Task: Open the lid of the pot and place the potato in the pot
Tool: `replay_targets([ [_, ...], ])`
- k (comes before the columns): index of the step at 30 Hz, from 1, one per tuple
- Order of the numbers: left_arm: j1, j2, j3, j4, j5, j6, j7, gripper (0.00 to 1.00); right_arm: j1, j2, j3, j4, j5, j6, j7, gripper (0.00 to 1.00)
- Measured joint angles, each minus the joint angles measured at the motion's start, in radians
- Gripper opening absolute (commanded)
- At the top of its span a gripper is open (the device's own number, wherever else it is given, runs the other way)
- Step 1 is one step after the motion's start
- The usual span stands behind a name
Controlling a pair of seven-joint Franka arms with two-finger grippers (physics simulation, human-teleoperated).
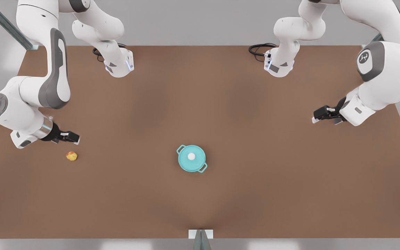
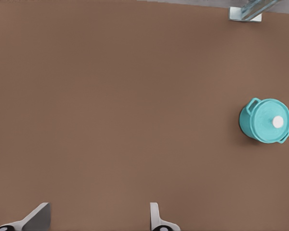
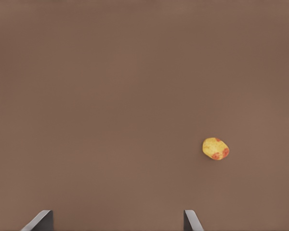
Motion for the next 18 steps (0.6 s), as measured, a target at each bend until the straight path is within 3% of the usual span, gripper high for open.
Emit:
replay_targets([
  [4, -0.009, 0.015, -0.019, -0.003, 0.001, 0.029, -0.004, 1.0, 0.0, 0.001, 0.0, 0.0, -0.003, 0.041, 0.002, 1.0],
  [7, -0.222, 0.104, -0.019, 0.029, 0.06, 0.06, -0.036, 1.0, 0.005, 0.001, 0.001, 0.0, -0.015, 0.055, -0.001, 1.0],
  [9, -0.431, 0.237, -0.021, 0.13, 0.104, 0.094, -0.095, 1.0, 0.005, 0.003, 0.0, 0.005, -0.059, 0.056, -0.05, 1.0],
  [11, -0.577, 0.457, -0.018, 0.347, 0.137, 0.123, -0.181, 1.0, 0.0, 0.025, -0.003, 0.025, -0.094, 0.056, -0.132, 1.0],
  [18, -0.694, 0.772, -0.016, 0.575, 0.183, 0.252, -0.486, 1.0, 0.009, 0.106, 0.009, 0.037, -0.132, 0.085, -0.381, 1.0],
])
